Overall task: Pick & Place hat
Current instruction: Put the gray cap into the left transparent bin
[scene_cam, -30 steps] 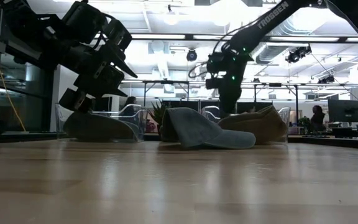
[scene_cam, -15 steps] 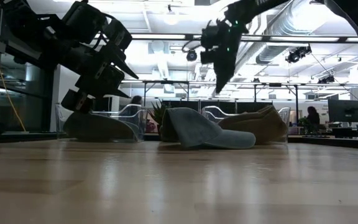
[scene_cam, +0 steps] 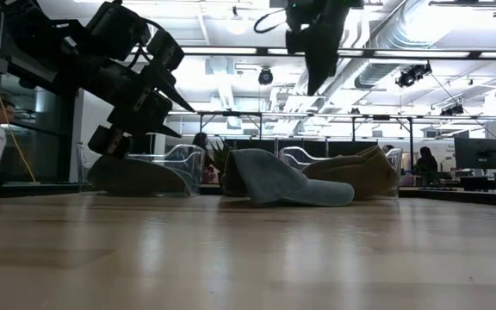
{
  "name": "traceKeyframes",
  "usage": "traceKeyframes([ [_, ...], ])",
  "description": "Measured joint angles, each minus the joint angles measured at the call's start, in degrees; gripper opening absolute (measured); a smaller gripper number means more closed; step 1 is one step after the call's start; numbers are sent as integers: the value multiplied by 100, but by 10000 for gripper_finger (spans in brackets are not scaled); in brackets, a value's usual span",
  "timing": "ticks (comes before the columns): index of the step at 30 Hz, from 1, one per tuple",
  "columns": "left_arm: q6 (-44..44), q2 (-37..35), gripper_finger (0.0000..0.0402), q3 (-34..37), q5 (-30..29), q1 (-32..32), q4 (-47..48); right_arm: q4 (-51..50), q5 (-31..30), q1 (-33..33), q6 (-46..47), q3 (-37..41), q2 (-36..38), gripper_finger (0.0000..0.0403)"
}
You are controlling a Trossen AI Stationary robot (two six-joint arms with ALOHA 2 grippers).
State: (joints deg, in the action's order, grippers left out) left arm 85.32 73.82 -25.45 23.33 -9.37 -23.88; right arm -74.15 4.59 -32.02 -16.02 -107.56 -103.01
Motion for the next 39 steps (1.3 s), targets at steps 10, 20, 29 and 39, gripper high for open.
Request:
traceKeyframes([
  [10, 42, 0, 147, 0, -532, 2, 0, 1177, -3, 762, 1265, 2292, 1398, 0],
  [20, -252, 114, 147, -2, -1164, 2, -5, 2797, -773, 1880, 3024, 4368, 2711, 0],
  [29, 52, 519, 165, -2, -1793, 0, -46, 2907, -1456, 2815, 4099, 4860, 3083, 0],
  [39, 656, 1336, 323, -567, -2134, 0, -191, 2933, -1758, 3234, 4326, 4847, 3085, 0],
])
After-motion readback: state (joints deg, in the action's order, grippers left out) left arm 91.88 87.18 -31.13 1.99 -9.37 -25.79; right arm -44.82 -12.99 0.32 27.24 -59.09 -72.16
